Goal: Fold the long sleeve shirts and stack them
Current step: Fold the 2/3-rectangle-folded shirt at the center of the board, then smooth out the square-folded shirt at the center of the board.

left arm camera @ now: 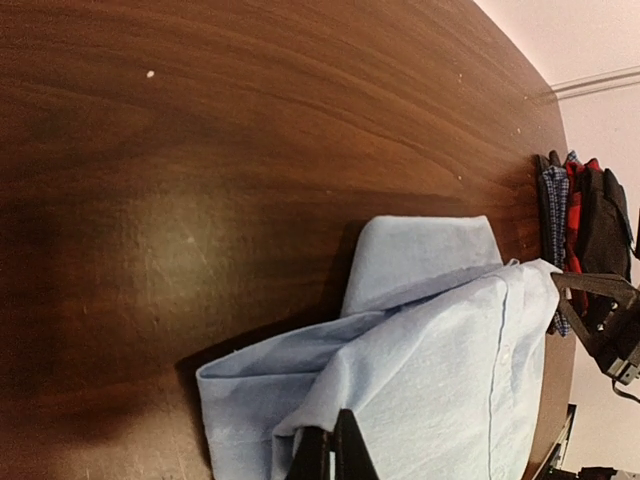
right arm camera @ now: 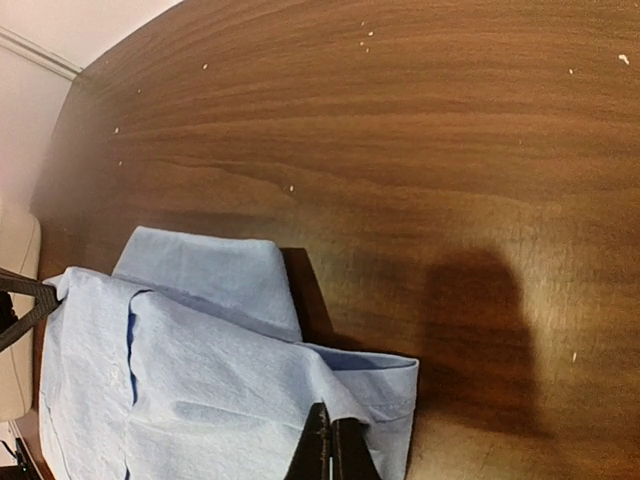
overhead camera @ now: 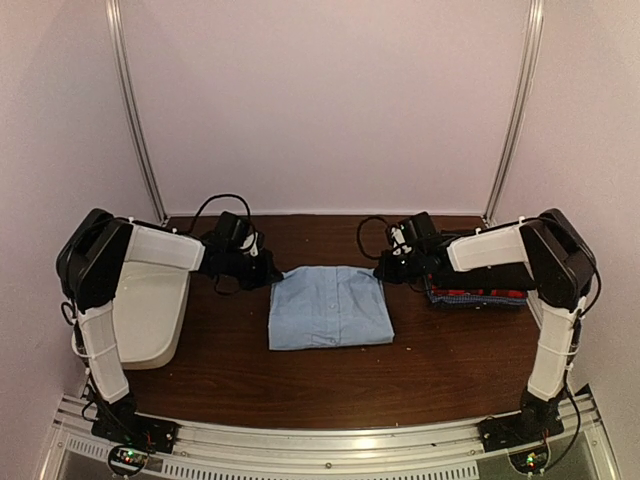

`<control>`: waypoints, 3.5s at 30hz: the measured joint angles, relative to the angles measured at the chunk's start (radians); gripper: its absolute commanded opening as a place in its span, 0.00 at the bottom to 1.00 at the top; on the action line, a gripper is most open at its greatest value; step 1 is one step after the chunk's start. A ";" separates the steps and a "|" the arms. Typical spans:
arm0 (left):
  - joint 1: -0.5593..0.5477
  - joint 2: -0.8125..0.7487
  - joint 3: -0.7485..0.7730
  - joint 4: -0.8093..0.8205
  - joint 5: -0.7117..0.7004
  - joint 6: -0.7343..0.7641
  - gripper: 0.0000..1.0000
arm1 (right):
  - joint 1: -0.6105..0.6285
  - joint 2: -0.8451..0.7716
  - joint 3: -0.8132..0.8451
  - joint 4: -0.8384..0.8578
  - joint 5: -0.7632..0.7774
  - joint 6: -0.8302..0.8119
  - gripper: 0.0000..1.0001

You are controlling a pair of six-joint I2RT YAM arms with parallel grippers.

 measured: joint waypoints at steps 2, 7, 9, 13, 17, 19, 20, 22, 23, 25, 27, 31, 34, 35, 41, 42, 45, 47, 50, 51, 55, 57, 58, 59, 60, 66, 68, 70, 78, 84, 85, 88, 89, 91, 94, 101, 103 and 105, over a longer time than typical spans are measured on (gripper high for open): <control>0.011 0.027 0.024 0.008 0.004 0.010 0.00 | -0.010 0.031 0.031 0.004 -0.005 0.000 0.00; 0.029 0.048 0.051 0.018 0.005 0.031 0.00 | -0.024 0.077 0.085 0.012 -0.017 0.000 0.00; 0.034 0.056 0.056 0.023 0.006 0.035 0.00 | -0.026 0.088 0.098 0.017 -0.018 0.000 0.00; 0.040 0.068 0.061 0.024 0.003 0.043 0.00 | -0.029 0.101 0.106 0.024 -0.019 0.001 0.00; 0.043 0.069 0.063 0.024 -0.008 0.051 0.00 | -0.033 0.103 0.106 0.028 -0.021 0.001 0.01; 0.047 0.069 0.064 0.023 -0.015 0.055 0.00 | -0.036 0.103 0.109 0.027 -0.026 0.000 0.03; 0.049 0.069 0.066 0.024 -0.018 0.057 0.00 | -0.037 0.103 0.111 0.027 -0.027 -0.001 0.05; 0.054 0.070 0.071 0.023 -0.026 0.062 0.00 | -0.038 0.103 0.117 0.027 -0.031 -0.005 0.08; 0.056 0.070 0.076 0.022 -0.029 0.064 0.00 | -0.038 0.103 0.120 0.027 -0.031 -0.006 0.10; 0.060 0.072 0.085 0.021 -0.042 0.069 0.00 | -0.039 0.103 0.126 0.026 -0.031 -0.012 0.17; 0.066 0.076 0.096 0.016 -0.049 0.072 0.04 | -0.041 0.101 0.128 0.025 -0.030 -0.023 0.25; 0.079 0.092 0.116 0.013 -0.071 0.085 0.38 | -0.046 0.095 0.129 0.015 -0.026 -0.031 0.32; 0.092 0.092 0.134 -0.013 -0.095 0.098 0.50 | -0.044 0.077 0.129 -0.005 -0.026 -0.037 0.33; 0.095 0.092 0.144 -0.024 -0.104 0.102 0.50 | -0.040 0.069 0.129 -0.008 -0.026 -0.041 0.33; 0.098 0.061 0.172 -0.086 -0.137 0.121 0.45 | 0.008 0.027 0.142 -0.030 -0.031 -0.069 0.33; 0.095 0.045 0.169 -0.097 -0.141 0.124 0.44 | 0.024 0.027 0.151 -0.034 -0.034 -0.075 0.32; 0.076 -0.018 0.145 -0.121 -0.146 0.130 0.38 | 0.062 0.031 0.177 -0.051 -0.043 -0.094 0.31; 0.050 -0.066 0.118 -0.126 -0.145 0.131 0.36 | 0.094 0.043 0.198 -0.053 -0.047 -0.105 0.30; -0.005 -0.123 0.073 -0.127 -0.137 0.127 0.31 | 0.126 0.082 0.236 -0.058 -0.061 -0.116 0.29; -0.022 -0.133 0.062 -0.127 -0.133 0.124 0.30 | 0.130 0.095 0.247 -0.060 -0.064 -0.117 0.29; -0.083 -0.134 0.025 -0.127 -0.100 0.111 0.25 | 0.127 0.182 0.322 -0.085 -0.065 -0.128 0.27; -0.098 -0.127 0.016 -0.127 -0.084 0.101 0.24 | 0.123 0.230 0.370 -0.097 -0.063 -0.132 0.27; -0.101 -0.122 0.015 -0.127 -0.077 0.098 0.24 | 0.120 0.256 0.395 -0.107 -0.061 -0.133 0.27; -0.102 -0.116 0.015 -0.124 -0.068 0.094 0.23 | 0.116 0.285 0.426 -0.116 -0.060 -0.132 0.28; -0.102 -0.110 0.015 -0.122 -0.062 0.092 0.23 | 0.113 0.307 0.446 -0.118 -0.060 -0.131 0.28; -0.102 -0.042 0.018 -0.114 -0.051 0.090 0.22 | 0.092 0.458 0.620 -0.160 -0.060 -0.114 0.28; -0.101 -0.014 0.023 -0.117 -0.052 0.090 0.22 | 0.088 0.490 0.662 -0.163 -0.061 -0.102 0.29; -0.100 0.012 0.034 -0.117 -0.053 0.090 0.22 | 0.087 0.509 0.690 -0.168 -0.061 -0.092 0.30; -0.083 0.063 0.055 -0.111 -0.071 0.090 0.22 | 0.087 0.520 0.735 -0.214 -0.063 -0.079 0.43; -0.072 0.083 0.053 -0.092 -0.083 0.090 0.21 | 0.088 0.470 0.710 -0.257 -0.040 -0.109 0.52; -0.071 0.083 0.052 -0.089 -0.084 0.090 0.21 | 0.088 0.444 0.690 -0.265 -0.035 -0.113 0.52; -0.071 0.083 0.050 -0.086 -0.086 0.090 0.21 | 0.095 0.346 0.618 -0.274 -0.015 -0.124 0.52; -0.071 0.083 0.050 -0.086 -0.087 0.091 0.21 | 0.097 0.304 0.589 -0.273 -0.010 -0.126 0.51; -0.071 0.079 0.050 -0.090 -0.092 0.093 0.22 | 0.105 0.224 0.539 -0.270 -0.006 -0.130 0.49; -0.071 0.057 0.050 -0.121 -0.112 0.100 0.24 | 0.136 0.096 0.447 -0.243 -0.002 -0.130 0.44; -0.079 -0.076 0.056 -0.198 -0.144 0.117 0.24 | 0.251 -0.033 0.269 -0.197 -0.003 -0.111 0.34; -0.092 -0.098 0.064 -0.200 -0.143 0.117 0.24 | 0.275 -0.033 0.232 -0.196 -0.006 -0.103 0.33; -0.119 -0.111 0.067 -0.200 -0.141 0.117 0.24 | 0.288 -0.033 0.190 -0.191 -0.011 -0.092 0.33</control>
